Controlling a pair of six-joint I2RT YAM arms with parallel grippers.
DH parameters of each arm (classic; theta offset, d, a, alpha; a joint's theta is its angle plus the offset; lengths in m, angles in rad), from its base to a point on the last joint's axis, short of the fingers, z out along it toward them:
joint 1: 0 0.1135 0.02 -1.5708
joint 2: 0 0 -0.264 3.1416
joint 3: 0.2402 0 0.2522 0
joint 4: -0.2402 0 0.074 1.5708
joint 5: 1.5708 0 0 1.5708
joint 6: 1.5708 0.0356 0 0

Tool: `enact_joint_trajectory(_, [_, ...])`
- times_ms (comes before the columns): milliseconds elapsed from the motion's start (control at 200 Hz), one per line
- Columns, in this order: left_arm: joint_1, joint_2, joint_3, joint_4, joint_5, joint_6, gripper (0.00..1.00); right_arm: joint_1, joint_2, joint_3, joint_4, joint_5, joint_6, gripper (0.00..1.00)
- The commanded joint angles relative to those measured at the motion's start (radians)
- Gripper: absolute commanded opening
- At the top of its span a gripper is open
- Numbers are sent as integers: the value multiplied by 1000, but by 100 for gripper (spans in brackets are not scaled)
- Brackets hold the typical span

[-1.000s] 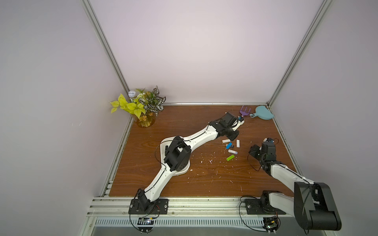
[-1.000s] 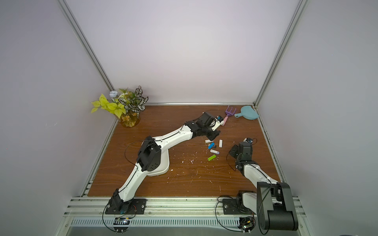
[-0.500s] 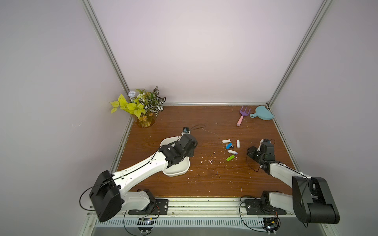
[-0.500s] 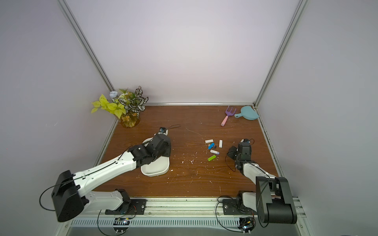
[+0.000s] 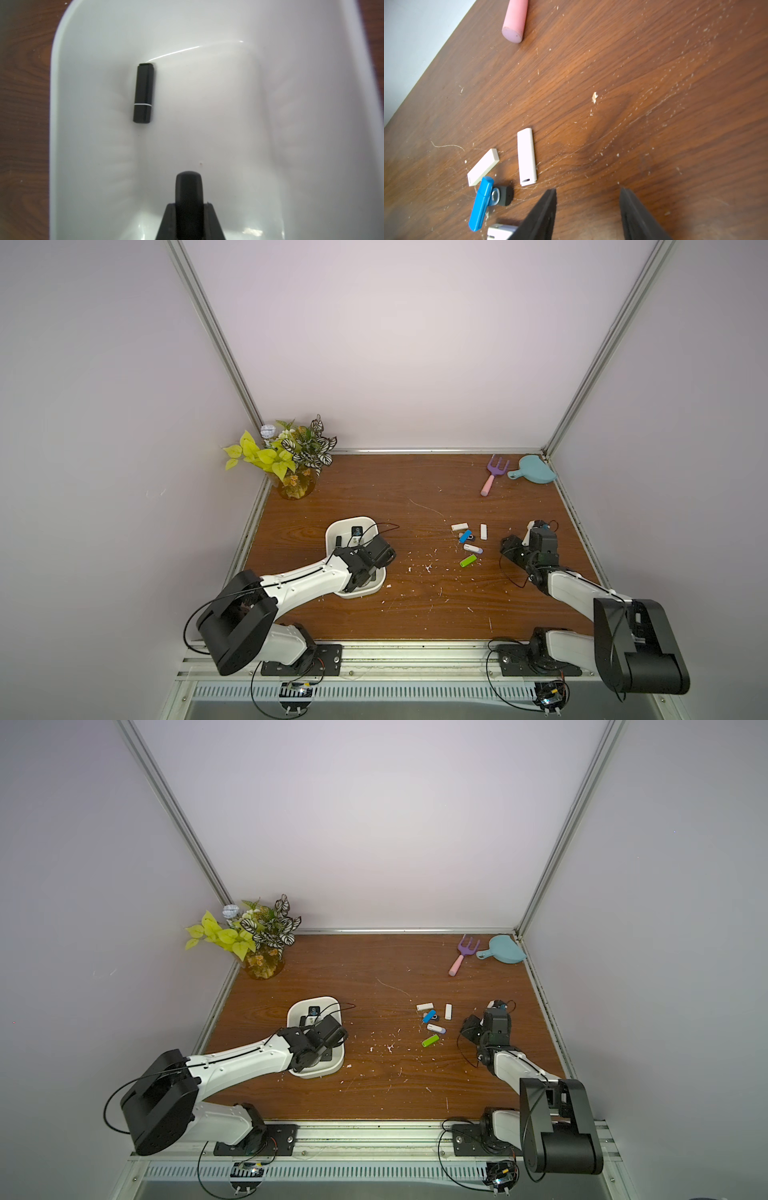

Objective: Put the usb flash drive into the storage box
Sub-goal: Place the USB flash in the storage box.

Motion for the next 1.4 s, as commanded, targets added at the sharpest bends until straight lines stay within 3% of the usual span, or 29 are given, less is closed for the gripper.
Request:
enact_joint_trajectory(0, [20, 31, -19, -57, -86, -43, 0, -2, 10, 9, 27, -10, -1, 55])
enact_joint_trajectory(515, [70, 136, -12, -45, -124, -11, 1, -2, 19, 11, 31, -16, -2, 55])
enact_joint_trajectory(1041, [73, 36, -2, -37, -51, 44, 46, -3, 14, 6, 33, -16, -4, 56])
enact_joint_trajectory(1236, [73, -67, 81, -88, 28, 94, 51, -3, 32, 14, 35, -23, -9, 56])
enact_joint_trajectory(1396, [73, -210, 177, -92, 201, 207, 53, 23, 37, 38, 0, 4, -42, 56])
